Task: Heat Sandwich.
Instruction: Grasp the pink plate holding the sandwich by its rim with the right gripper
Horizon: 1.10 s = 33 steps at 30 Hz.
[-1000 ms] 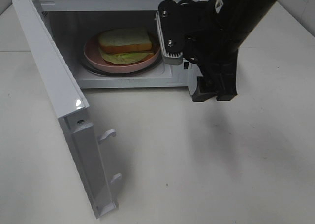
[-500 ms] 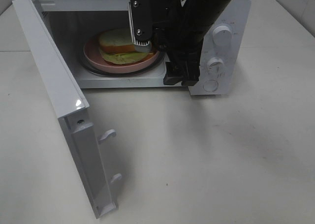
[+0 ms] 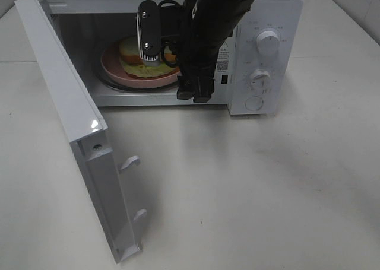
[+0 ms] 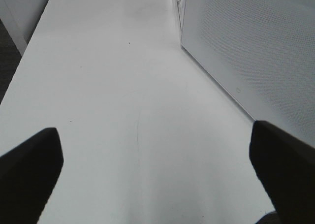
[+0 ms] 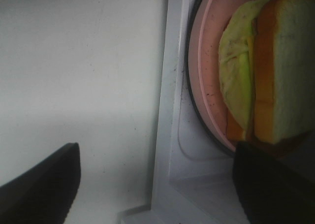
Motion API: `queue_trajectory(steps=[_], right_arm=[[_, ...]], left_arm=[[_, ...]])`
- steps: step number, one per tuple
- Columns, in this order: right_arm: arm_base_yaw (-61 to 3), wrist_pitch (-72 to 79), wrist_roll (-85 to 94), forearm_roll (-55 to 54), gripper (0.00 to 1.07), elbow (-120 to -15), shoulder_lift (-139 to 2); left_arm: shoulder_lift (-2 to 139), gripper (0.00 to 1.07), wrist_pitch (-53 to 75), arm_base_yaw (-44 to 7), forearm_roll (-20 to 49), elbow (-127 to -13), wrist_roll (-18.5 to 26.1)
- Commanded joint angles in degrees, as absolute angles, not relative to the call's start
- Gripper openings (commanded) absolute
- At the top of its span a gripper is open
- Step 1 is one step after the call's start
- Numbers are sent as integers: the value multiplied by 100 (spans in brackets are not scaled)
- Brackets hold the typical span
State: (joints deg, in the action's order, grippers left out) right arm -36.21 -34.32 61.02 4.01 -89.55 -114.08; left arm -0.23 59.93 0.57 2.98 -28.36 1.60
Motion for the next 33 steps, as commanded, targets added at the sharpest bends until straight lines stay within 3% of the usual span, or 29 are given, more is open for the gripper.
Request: queue_trajectory(steps=[1, 33], right_arm=[[-3638, -3409, 6108, 384, 80, -9190, -11643], [-3621, -3547, 6022, 424, 77, -11345, -13625]], left_arm=[[-189, 98, 5930, 63, 332, -2825, 160], [-189, 98, 5930, 63, 332, -2825, 160]])
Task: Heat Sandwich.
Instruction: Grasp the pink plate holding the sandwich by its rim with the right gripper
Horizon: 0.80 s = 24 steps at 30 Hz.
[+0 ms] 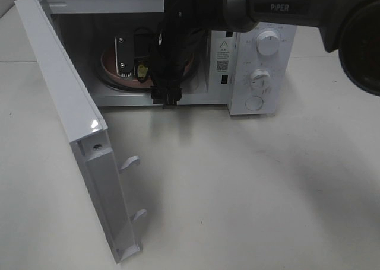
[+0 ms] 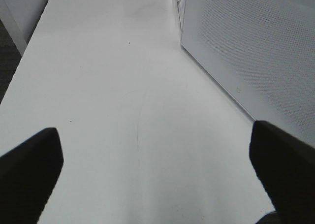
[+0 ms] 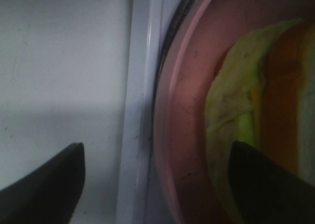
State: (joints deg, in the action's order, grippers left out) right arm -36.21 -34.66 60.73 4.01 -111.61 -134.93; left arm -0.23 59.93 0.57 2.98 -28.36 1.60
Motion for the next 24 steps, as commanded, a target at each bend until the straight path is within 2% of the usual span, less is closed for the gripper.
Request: queue_trajectory(steps=[1, 10, 13, 14, 15, 16, 17, 18, 19, 20, 21, 23, 24], right_arm=[[-3592, -3587, 6016, 424, 76, -11482, -13740], [-3495, -3627, 5919, 384, 76, -11620, -13934], [-3489, -3655, 5913, 384, 69, -11620, -13934], [-3489, -3667, 5913, 384, 65, -11620, -13934], [-3489, -3747, 5919, 384, 56, -11620, -13934], [-3489, -3764, 5919, 384, 51, -11620, -13934], [-3489, -3764, 5919, 384, 51, -11620, -13934], [-3489, -3770, 5919, 384, 44, -11620, -13934], [-3489, -3776, 5919, 384, 35, -11620, -13934], [-3489, -3776, 5919, 384, 17, -11620, -13934], [-3489, -3776, 5919, 384, 17, -11620, -13934], [-3489, -3799, 5919, 384, 1, -11620, -13934], [-3489, -3833, 5919, 384, 0, -11620, -13934]], left_arm=[[-189, 98, 5930, 63, 332, -2825, 160], [-189, 98, 5930, 63, 332, -2825, 160], [-189, 98, 5930, 63, 332, -2825, 160], [-189, 98, 5930, 63, 332, -2825, 160], [-189, 98, 5930, 63, 332, -2825, 160], [-189, 98, 5930, 63, 332, -2825, 160], [-189, 98, 5930, 63, 332, -2825, 160], [-189, 98, 5930, 63, 332, -2825, 160], [-189, 98, 5930, 63, 332, -2825, 160], [-189, 98, 5930, 63, 332, -2825, 160], [-189, 98, 5930, 63, 332, -2825, 160], [-189, 98, 5930, 63, 332, -2825, 160], [-189, 98, 5930, 63, 332, -2825, 160]])
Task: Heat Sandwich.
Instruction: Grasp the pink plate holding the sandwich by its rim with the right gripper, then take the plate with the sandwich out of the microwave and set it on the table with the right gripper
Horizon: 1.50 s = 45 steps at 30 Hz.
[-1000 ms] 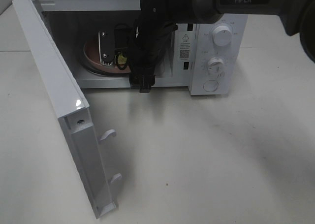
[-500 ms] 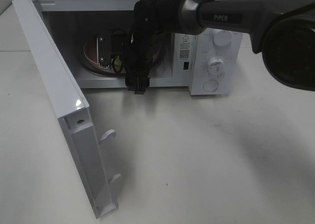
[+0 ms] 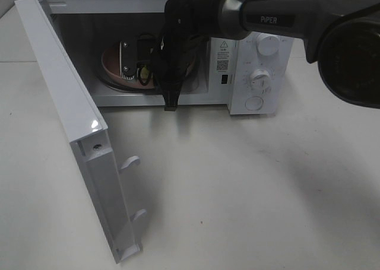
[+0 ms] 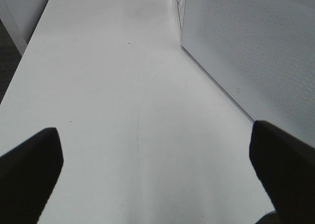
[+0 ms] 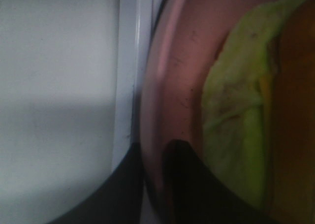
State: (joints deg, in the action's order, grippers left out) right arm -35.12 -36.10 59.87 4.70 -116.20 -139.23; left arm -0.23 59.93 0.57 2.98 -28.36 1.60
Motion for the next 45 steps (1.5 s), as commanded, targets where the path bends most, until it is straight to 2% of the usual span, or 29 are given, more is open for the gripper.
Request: queue_trajectory(steps=[1, 36, 45], right_arm=[[-3489, -3862, 5919, 384, 0, -11620, -13934], [-3501, -4234, 7093, 384, 0, -11597, -13688], [-3501, -3770, 7706, 384, 0, -11001, -13333]], left_arm=[[-189, 98, 5930, 63, 332, -2825, 160], [-189, 98, 5930, 63, 332, -2825, 160], [-189, 98, 5930, 63, 332, -2825, 160]])
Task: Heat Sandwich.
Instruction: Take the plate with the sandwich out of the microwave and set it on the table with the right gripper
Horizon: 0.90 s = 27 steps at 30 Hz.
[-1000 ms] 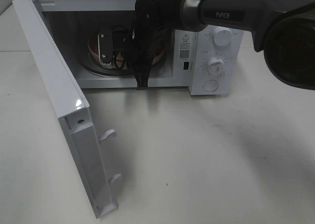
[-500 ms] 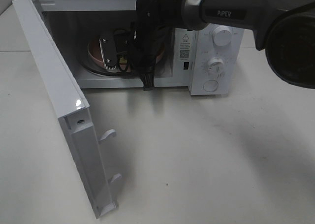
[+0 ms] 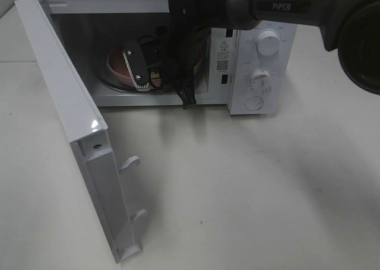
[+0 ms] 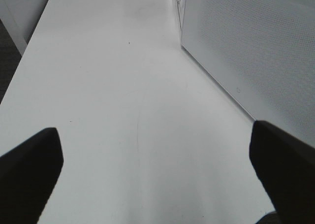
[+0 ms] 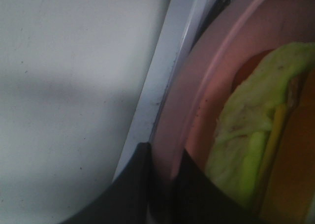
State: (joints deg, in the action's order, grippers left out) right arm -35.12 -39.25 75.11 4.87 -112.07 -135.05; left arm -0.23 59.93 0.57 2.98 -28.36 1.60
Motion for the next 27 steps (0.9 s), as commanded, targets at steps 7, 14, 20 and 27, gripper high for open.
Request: queue_trajectory(steps=[7, 14, 20, 27], right_arm=[[-3501, -3140, 8222, 367, 0, -10262, -12857], [-3501, -2962, 8720, 361, 0, -9574, -12416], [-3507, -2916, 9053, 315, 0, -9087, -12055], [-3638, -2807, 9345, 74, 0, -8520, -11643]], left_arm=[[-189, 98, 5930, 63, 332, -2825, 160], [-189, 98, 5930, 63, 332, -2825, 160], [-189, 98, 5930, 63, 332, -2825, 160], [-189, 98, 5930, 63, 332, -2825, 160]])
